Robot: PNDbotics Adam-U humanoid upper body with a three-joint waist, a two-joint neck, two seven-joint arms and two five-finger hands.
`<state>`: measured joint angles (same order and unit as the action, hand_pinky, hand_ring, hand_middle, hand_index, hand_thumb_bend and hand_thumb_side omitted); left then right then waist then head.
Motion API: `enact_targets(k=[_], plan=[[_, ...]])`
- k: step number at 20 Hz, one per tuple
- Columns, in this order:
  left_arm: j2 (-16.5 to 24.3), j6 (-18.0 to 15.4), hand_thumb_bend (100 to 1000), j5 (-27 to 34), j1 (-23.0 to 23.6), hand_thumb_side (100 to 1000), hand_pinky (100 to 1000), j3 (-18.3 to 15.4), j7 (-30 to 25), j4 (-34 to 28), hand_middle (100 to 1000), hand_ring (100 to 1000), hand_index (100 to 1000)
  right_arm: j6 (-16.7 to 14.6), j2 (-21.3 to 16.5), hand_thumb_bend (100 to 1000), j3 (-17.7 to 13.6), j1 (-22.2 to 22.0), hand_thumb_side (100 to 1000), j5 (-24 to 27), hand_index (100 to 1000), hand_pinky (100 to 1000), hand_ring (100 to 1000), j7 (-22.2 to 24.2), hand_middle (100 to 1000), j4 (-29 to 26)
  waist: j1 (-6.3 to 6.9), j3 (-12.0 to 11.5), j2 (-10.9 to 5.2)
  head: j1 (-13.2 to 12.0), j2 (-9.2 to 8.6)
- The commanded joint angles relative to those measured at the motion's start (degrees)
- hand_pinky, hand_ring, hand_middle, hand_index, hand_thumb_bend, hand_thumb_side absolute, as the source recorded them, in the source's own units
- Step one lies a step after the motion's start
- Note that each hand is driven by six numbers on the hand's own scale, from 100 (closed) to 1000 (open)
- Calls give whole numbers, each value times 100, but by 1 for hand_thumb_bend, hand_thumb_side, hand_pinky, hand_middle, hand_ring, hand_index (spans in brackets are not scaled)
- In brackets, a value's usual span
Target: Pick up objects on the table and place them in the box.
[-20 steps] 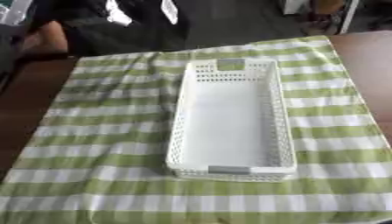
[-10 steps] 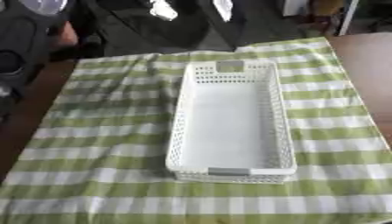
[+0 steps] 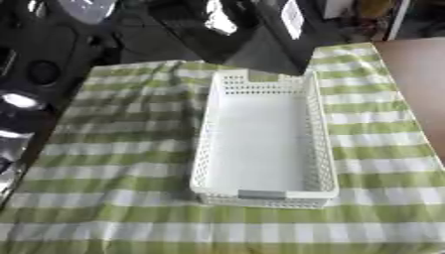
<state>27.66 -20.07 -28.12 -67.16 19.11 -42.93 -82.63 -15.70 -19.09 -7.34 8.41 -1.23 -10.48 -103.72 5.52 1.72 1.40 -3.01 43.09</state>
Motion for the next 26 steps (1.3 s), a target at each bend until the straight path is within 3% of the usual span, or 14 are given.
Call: enact_targets(k=[1, 13, 26], plan=[[-31, -145, 196, 52, -137, 321, 100, 54, -185, 3, 291, 121, 348, -3, -4, 100, 8, 82, 692, 16, 970, 757, 825, 35, 855, -56, -47, 15, -64, -63, -2], [-320, -254, 194, 125, -9, 326, 100, 357, -434, 187, 293, 119, 347, -8, 11, 100, 29, 102, 692, 44, 970, 758, 826, 71, 855, -52, -51, 89, -55, -108, 12], [-324, -475, 196, -122, 147, 337, 100, 578, -587, 479, 301, 128, 360, -12, 7, 100, 23, 105, 690, 54, 971, 759, 827, 87, 856, -45, -49, 88, -33, -127, 34]])
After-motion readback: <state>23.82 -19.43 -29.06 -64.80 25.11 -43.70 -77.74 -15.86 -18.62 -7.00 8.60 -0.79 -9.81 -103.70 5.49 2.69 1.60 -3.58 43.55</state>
